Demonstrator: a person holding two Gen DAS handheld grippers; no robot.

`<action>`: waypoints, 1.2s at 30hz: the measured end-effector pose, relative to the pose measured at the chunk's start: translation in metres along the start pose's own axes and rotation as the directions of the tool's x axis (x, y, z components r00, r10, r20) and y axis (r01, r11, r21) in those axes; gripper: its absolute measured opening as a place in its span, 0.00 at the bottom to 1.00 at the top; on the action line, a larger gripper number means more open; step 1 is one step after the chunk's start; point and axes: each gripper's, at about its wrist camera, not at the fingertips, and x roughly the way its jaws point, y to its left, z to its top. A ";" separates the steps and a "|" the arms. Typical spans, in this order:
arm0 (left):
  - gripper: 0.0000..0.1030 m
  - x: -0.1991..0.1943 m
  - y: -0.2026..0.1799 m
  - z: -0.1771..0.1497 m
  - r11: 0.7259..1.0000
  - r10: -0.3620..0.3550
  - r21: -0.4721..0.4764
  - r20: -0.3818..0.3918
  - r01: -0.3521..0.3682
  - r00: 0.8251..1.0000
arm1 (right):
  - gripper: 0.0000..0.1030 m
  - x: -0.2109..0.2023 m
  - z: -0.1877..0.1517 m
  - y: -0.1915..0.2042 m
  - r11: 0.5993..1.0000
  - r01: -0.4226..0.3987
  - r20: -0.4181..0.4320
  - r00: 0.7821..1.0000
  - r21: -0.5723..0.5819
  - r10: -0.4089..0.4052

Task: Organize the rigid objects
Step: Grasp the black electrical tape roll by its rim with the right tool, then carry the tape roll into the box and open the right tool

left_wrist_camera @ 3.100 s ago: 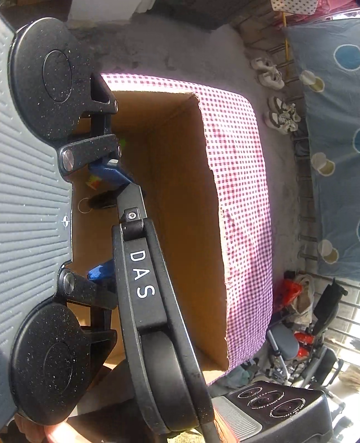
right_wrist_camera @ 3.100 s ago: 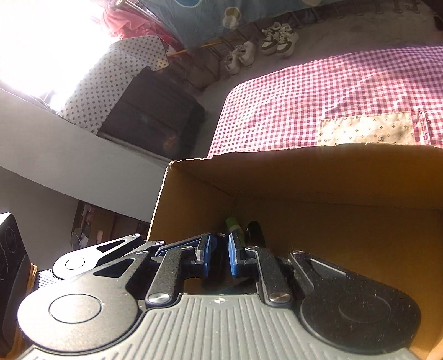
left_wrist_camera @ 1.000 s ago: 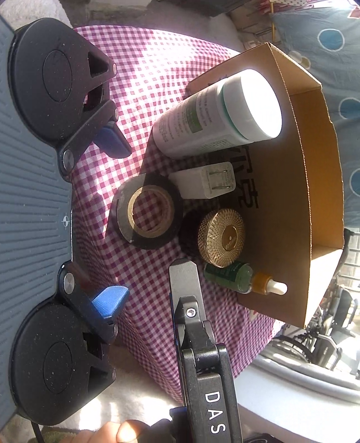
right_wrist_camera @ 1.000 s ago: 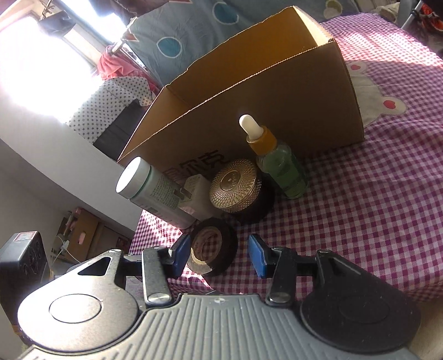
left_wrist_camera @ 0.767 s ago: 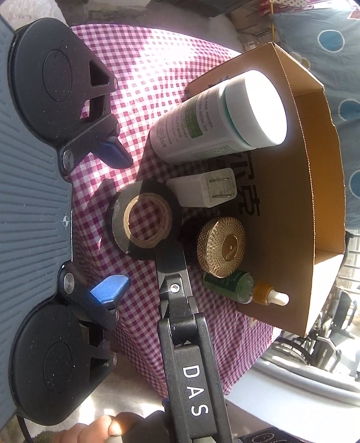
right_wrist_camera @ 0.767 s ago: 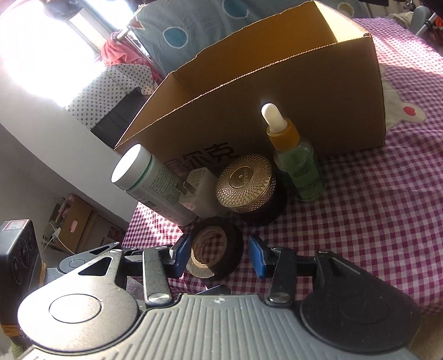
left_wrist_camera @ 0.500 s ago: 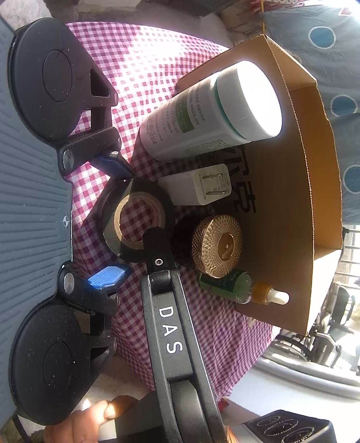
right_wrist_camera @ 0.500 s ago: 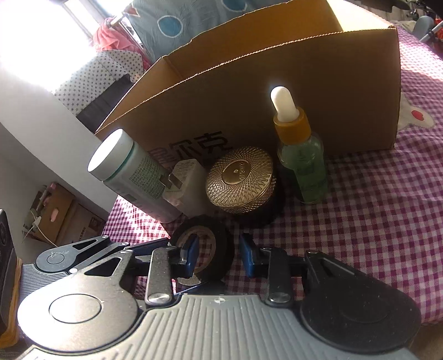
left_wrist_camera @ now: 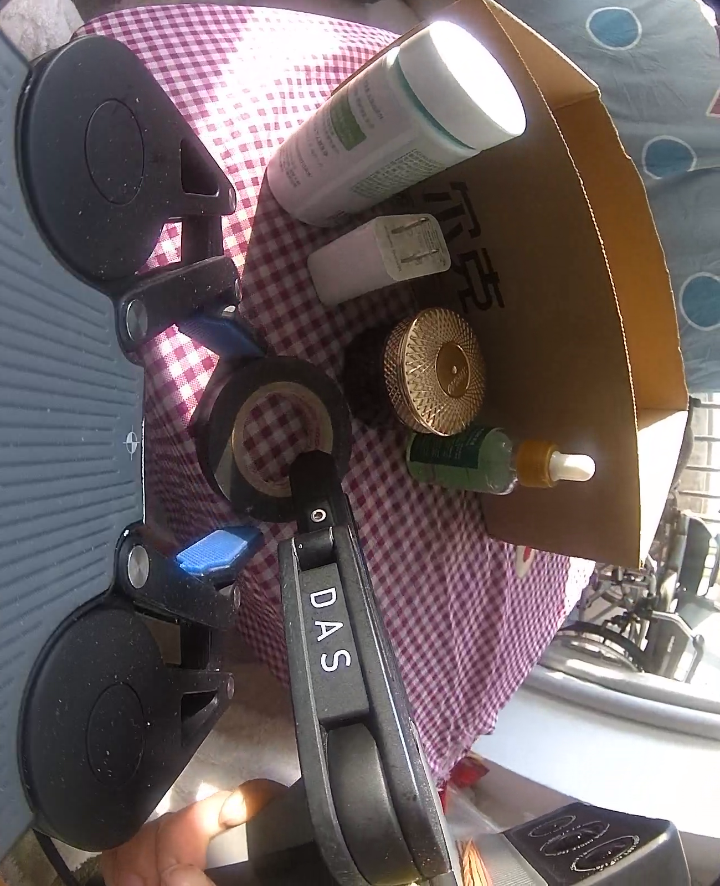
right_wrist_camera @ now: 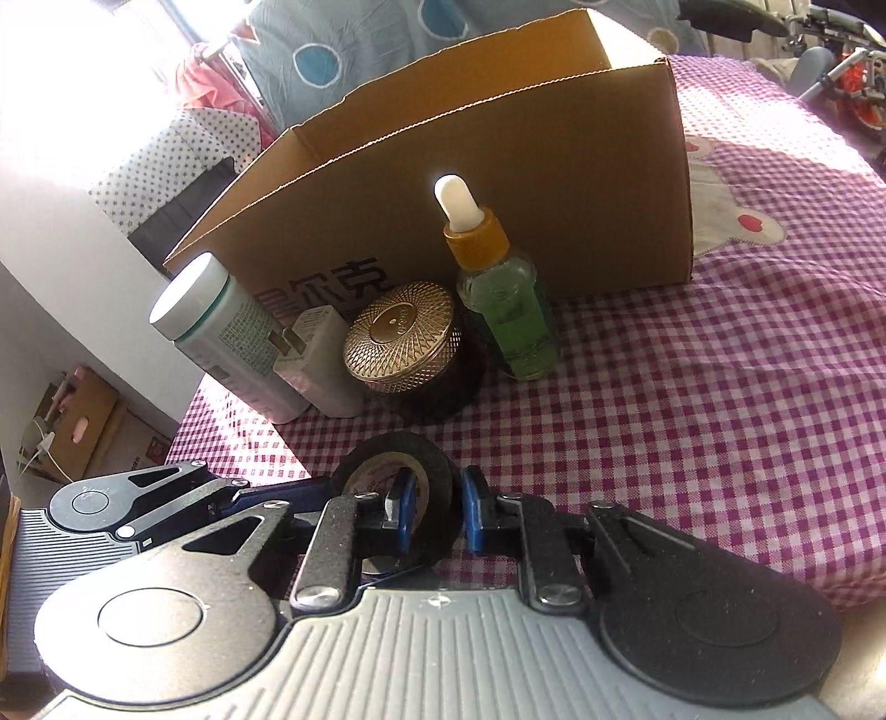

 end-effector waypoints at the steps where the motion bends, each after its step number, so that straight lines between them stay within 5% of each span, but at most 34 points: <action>1: 0.66 0.001 -0.003 0.000 1.000 0.011 0.014 -0.003 -0.011 1.000 | 0.19 0.000 0.000 -0.002 1.000 -0.006 0.002 1.000 0.008 0.006; 11: 0.75 0.010 0.000 0.004 1.000 0.009 0.003 -0.005 -0.009 1.000 | 0.19 0.001 -0.001 -0.005 0.999 -0.026 0.016 1.000 0.026 0.025; 17: 0.64 0.009 0.003 0.005 0.999 0.042 -0.021 0.010 -0.041 0.999 | 0.20 0.001 -0.004 -0.001 1.000 -0.017 0.045 0.999 -0.003 0.017; 25: 0.64 0.004 0.005 0.007 0.999 0.035 -0.042 0.014 -0.034 0.999 | 0.20 -0.005 -0.003 0.005 1.000 -0.003 0.056 0.998 -0.002 0.003; 31: 0.64 -0.030 -0.001 0.016 0.998 0.054 -0.033 0.095 -0.051 0.994 | 0.20 -0.037 0.002 0.024 0.999 -0.003 0.131 0.991 -0.035 0.007; 36: 0.64 -0.075 -0.003 0.039 0.995 0.104 -0.017 0.221 -0.103 0.970 | 0.21 -0.076 0.022 0.057 0.991 0.004 0.262 0.965 -0.137 0.032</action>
